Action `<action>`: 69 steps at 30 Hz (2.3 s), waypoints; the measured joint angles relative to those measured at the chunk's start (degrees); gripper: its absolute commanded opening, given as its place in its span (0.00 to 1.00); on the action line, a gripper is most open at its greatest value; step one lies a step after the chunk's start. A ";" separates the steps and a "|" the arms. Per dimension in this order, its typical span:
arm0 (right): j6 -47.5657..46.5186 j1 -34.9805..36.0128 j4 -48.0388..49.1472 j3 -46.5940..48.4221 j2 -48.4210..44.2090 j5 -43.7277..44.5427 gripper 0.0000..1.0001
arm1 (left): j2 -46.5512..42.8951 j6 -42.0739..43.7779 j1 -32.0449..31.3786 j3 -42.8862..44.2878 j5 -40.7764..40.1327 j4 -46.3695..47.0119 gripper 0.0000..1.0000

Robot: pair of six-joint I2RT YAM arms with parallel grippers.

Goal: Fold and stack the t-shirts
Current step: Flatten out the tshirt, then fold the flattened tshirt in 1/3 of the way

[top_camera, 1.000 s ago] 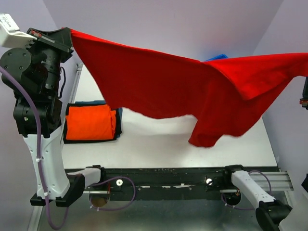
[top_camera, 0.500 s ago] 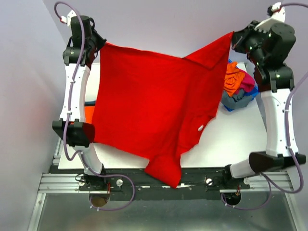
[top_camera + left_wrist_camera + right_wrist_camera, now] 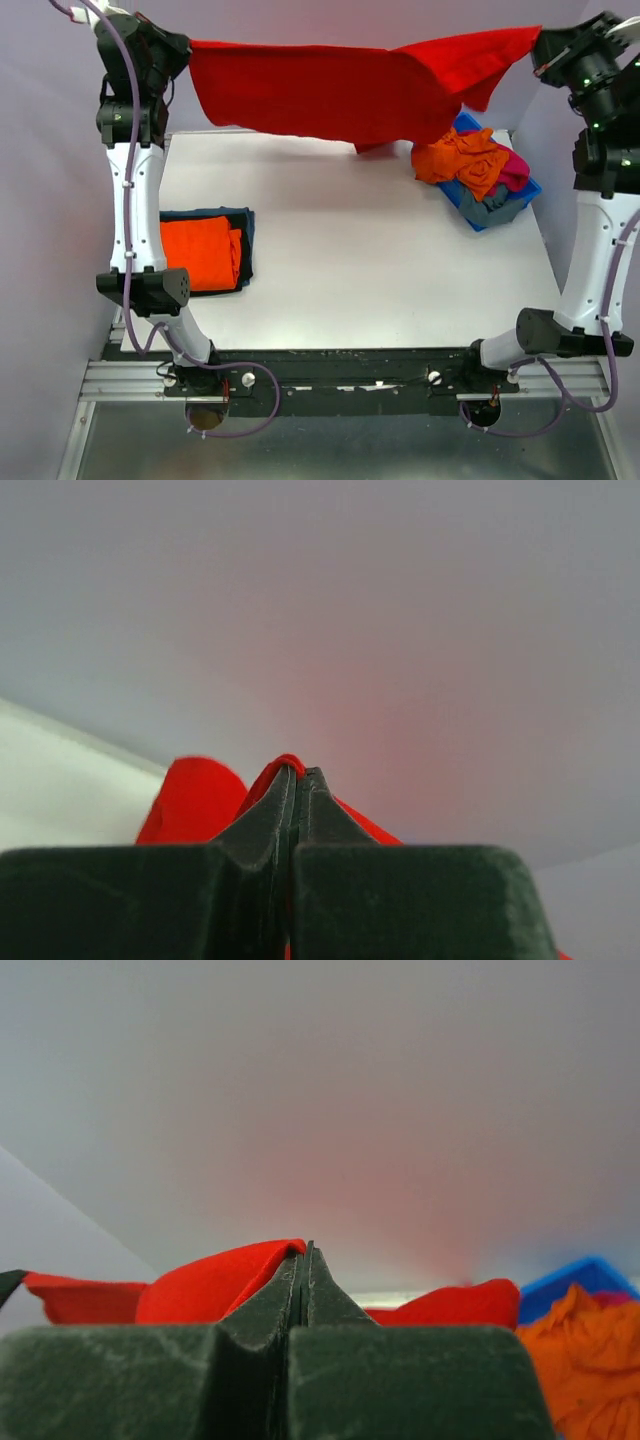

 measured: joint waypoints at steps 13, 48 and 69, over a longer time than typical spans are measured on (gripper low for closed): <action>6.58 -2.45 2.23 -56.15 -20.35 -9.18 0.01 | -13.64 -4.28 -1.81 -63.65 4.90 12.22 0.00; 3.61 -2.64 6.82 -76.61 -14.14 -9.05 0.01 | -20.52 -10.21 -5.14 -84.43 -1.77 23.08 0.00; 2.73 -1.77 8.46 -53.72 11.65 -14.19 0.01 | -6.58 -11.69 -5.14 -75.25 -2.62 21.49 0.00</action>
